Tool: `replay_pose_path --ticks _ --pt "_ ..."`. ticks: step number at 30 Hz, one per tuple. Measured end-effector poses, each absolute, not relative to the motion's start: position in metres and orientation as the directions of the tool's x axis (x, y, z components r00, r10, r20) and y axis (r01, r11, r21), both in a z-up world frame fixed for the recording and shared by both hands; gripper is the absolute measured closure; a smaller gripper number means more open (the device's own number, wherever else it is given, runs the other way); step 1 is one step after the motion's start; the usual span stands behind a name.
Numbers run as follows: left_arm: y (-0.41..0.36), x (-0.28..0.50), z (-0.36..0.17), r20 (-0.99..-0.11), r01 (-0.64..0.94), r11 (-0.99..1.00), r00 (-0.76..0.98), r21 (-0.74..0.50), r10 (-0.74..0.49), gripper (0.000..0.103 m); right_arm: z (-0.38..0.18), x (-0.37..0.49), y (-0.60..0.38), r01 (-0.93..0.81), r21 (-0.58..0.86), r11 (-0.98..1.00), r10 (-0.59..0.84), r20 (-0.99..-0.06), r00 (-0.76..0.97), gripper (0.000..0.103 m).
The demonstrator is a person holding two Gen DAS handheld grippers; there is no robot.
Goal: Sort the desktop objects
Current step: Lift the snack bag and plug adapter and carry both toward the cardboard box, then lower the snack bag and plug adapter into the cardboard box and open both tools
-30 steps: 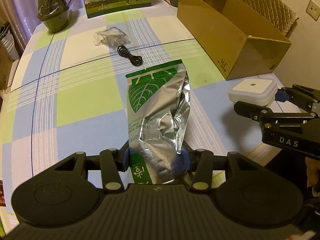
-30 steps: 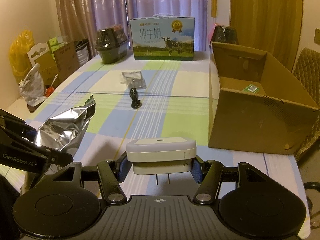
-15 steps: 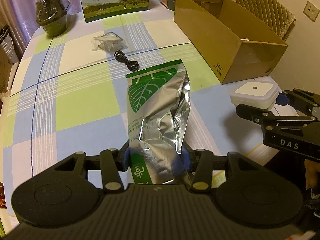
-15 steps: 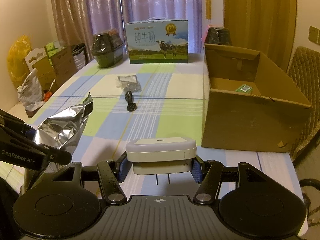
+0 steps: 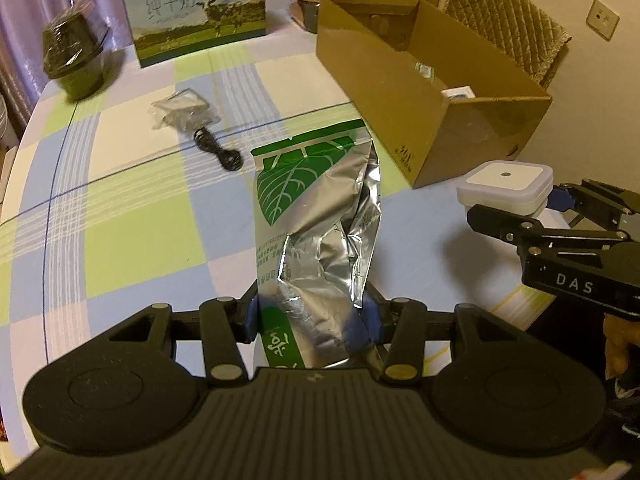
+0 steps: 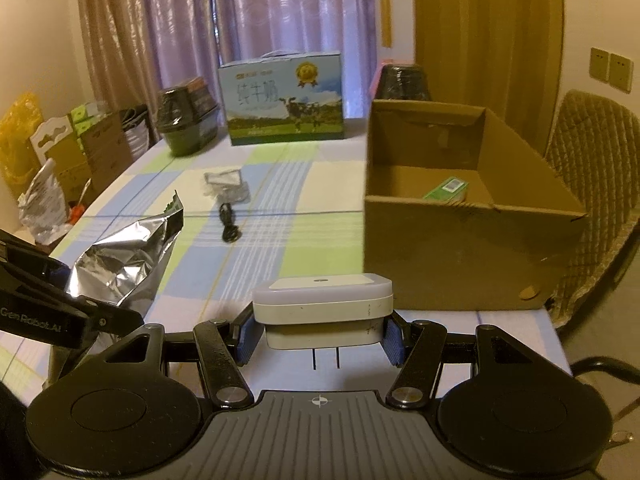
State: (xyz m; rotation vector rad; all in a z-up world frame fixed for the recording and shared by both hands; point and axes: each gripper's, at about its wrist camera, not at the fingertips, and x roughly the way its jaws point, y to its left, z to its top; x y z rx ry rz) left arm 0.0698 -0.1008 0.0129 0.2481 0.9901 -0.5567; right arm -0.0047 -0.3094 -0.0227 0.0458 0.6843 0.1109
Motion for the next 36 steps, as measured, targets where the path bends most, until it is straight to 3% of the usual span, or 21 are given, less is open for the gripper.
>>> replay_pose_path --ticks 36 --pt "-0.176 0.083 0.033 -0.824 0.642 0.763 0.391 -0.074 -0.41 0.059 0.008 -0.01 -0.376 0.039 0.079 0.996 0.014 -0.578 0.816 0.046"
